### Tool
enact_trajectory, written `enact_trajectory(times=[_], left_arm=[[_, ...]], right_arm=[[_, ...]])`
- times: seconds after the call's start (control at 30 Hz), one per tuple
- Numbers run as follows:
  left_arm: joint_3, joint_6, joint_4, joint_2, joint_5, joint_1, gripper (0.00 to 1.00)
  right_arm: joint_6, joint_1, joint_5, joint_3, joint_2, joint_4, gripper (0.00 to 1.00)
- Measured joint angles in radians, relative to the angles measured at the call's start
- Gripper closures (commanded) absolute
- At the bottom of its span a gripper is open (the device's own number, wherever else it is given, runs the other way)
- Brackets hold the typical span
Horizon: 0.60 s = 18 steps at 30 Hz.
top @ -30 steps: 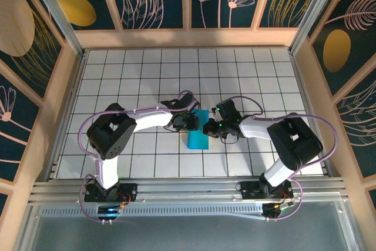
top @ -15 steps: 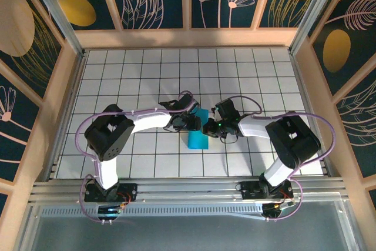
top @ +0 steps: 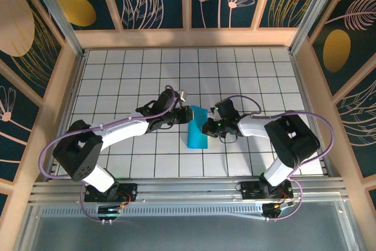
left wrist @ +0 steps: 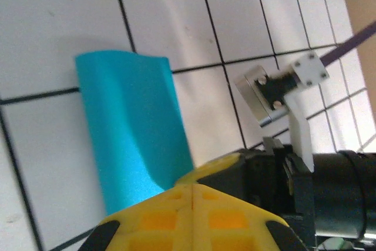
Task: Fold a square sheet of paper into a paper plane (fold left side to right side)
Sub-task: First fold the square sheet of paper in half at the center of the table.
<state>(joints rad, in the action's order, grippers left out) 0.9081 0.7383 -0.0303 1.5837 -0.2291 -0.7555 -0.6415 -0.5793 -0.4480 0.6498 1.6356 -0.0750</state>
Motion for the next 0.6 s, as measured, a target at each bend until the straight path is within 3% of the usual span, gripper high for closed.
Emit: enact_trajectory(times=[0.23, 0.6], left_arm=[[-0.044, 0.007, -0.066, 0.114, -0.1, 0.0, 0.96], [-0.066, 0.006, -0.086, 0.188, -0.084, 0.0, 0.97]], right_arm=[[0.008, -0.001, 0.001, 0.001, 0.001, 0.0, 1.0], [0.018, -0.002, 0.002, 0.003, 0.002, 0.007, 1.0]])
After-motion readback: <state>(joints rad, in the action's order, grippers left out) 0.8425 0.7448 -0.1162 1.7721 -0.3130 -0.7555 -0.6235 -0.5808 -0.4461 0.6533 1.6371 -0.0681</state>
